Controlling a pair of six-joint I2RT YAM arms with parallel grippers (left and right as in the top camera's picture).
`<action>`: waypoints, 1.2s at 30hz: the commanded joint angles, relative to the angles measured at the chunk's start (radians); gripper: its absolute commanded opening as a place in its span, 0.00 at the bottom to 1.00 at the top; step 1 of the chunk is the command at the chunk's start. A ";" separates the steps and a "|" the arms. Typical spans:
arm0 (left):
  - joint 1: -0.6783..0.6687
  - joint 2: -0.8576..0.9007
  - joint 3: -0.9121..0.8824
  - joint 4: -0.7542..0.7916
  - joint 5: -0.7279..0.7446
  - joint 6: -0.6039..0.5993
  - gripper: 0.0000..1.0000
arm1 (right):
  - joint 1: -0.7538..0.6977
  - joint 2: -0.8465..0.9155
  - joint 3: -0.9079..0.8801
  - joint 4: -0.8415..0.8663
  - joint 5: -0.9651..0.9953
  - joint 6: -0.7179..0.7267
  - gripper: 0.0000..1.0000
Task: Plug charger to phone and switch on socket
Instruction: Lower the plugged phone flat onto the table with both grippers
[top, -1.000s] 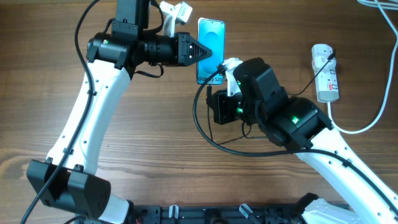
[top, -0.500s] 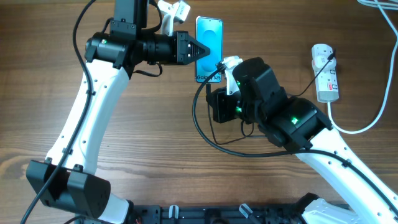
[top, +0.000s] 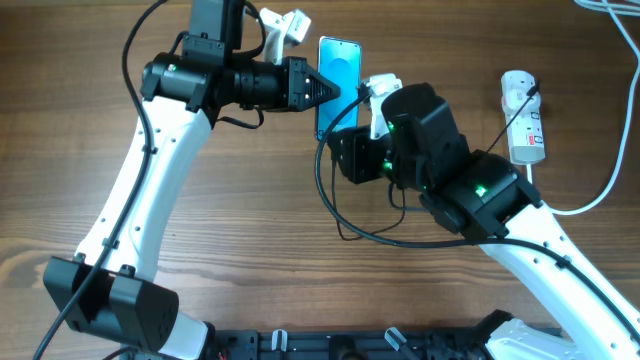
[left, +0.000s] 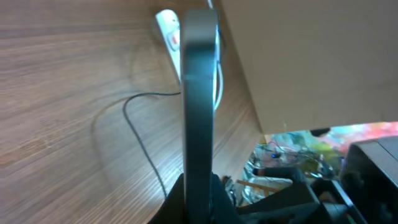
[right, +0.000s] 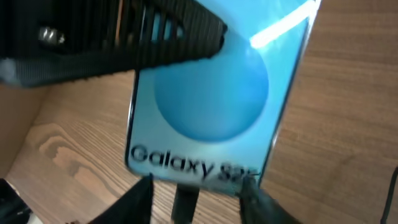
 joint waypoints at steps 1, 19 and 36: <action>-0.002 -0.017 0.002 0.001 -0.168 -0.047 0.04 | -0.001 -0.007 0.021 -0.026 -0.051 0.000 0.52; -0.088 0.275 0.002 -0.159 -0.304 0.032 0.04 | 0.000 0.053 0.018 -0.287 0.004 0.139 1.00; -0.100 0.480 0.002 -0.037 -0.308 0.040 0.04 | 0.000 0.112 0.018 -0.301 -0.011 0.192 1.00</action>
